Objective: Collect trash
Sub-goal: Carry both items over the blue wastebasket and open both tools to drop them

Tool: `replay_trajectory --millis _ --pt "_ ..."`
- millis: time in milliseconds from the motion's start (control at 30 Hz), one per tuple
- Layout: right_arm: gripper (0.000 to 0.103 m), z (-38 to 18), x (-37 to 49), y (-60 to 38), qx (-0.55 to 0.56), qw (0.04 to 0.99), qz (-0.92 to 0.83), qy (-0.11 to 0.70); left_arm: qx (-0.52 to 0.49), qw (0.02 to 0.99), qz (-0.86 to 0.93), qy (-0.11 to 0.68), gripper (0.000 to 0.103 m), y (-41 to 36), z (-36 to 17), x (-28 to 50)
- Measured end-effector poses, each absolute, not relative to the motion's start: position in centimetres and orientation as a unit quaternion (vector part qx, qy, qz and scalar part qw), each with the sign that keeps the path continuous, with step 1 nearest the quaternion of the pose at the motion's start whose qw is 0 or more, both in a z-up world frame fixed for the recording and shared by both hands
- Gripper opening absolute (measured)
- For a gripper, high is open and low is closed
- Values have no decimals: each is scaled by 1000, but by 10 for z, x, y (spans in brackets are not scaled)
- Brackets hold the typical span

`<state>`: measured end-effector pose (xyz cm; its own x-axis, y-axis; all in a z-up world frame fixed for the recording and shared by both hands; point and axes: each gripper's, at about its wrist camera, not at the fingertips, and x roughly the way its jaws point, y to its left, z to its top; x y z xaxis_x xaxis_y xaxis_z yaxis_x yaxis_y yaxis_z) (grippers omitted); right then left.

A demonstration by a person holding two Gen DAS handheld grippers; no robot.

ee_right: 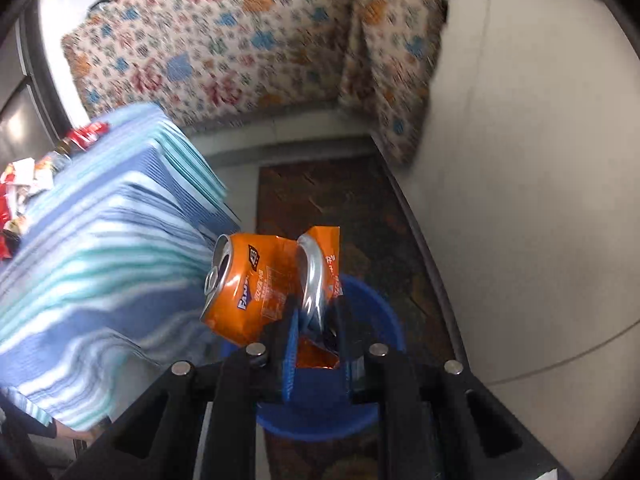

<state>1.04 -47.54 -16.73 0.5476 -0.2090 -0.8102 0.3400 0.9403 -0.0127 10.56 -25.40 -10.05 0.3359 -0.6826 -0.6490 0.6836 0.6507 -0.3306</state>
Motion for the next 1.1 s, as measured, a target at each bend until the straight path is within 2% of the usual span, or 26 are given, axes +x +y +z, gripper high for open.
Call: replay_trajectory --millis 200,433,467,533,567,600,633,667,800,867,1000,1100 --pt "18 -190 2 -501 83 862 -168 472 9 795 -427 431 35 -338 -150 111" --pt "18 -217 5 -516 85 845 -180 497 29 793 -425 436 37 -397 -180 122" --pt "18 -220 5 -517 86 844 -180 498 28 789 -428 440 39 -406 -185 125" --pt "19 -224 5 -519 88 845 -177 496 30 785 -429 446 53 -419 -195 128" --pt "26 -226 5 -519 90 847 -174 494 28 780 -433 450 70 -424 -200 130" --pt "33 -227 4 -520 93 848 -172 493 26 778 -435 452 76 -429 -203 131" --pt "43 -228 3 -520 95 849 -172 491 26 777 -436 453 76 -433 -205 133" --pt "45 -226 2 -521 97 852 -172 485 27 774 -439 455 76 -436 -206 134" --pt "46 -216 -1 -522 100 858 -182 470 28 776 -440 451 77 -428 -195 130" --pt "46 -206 -2 -520 105 863 -190 456 30 783 -438 441 80 -419 -184 125" --pt "46 -175 1 -504 92 887 -192 409 37 795 -440 416 84 -385 -155 108" --pt "50 -145 7 -477 66 912 -179 363 36 807 -433 400 87 -347 -132 95"
